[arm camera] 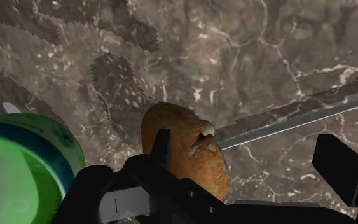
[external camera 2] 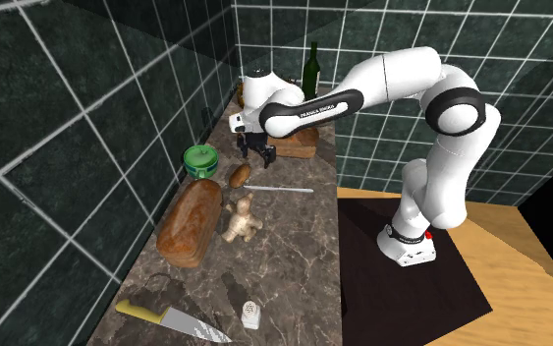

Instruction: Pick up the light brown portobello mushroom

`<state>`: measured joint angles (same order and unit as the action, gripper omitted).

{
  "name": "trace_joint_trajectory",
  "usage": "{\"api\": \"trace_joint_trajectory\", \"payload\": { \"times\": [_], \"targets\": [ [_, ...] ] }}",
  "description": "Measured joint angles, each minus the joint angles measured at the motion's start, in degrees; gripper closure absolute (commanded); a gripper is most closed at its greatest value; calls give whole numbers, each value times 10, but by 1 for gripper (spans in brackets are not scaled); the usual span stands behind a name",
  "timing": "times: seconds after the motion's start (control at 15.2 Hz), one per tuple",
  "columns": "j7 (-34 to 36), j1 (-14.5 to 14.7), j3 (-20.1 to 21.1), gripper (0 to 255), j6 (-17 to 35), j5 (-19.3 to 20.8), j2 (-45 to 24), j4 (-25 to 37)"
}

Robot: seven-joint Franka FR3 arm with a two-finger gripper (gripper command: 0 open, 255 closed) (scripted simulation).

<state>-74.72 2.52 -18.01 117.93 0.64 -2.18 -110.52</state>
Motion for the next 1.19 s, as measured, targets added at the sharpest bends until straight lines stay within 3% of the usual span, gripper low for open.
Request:
{"api": "trace_joint_trajectory", "payload": {
  "times": [0.26,0.79,0.86,1.19],
  "targets": [
    [-77,-8,2,0,13,-24,-74,69],
    [-92,-10,6,0,63,-34,-101,47],
    [-92,-10,6,255,65,-34,-101,45],
    [-92,-10,5,255,68,-33,-100,42]
  ]
}}
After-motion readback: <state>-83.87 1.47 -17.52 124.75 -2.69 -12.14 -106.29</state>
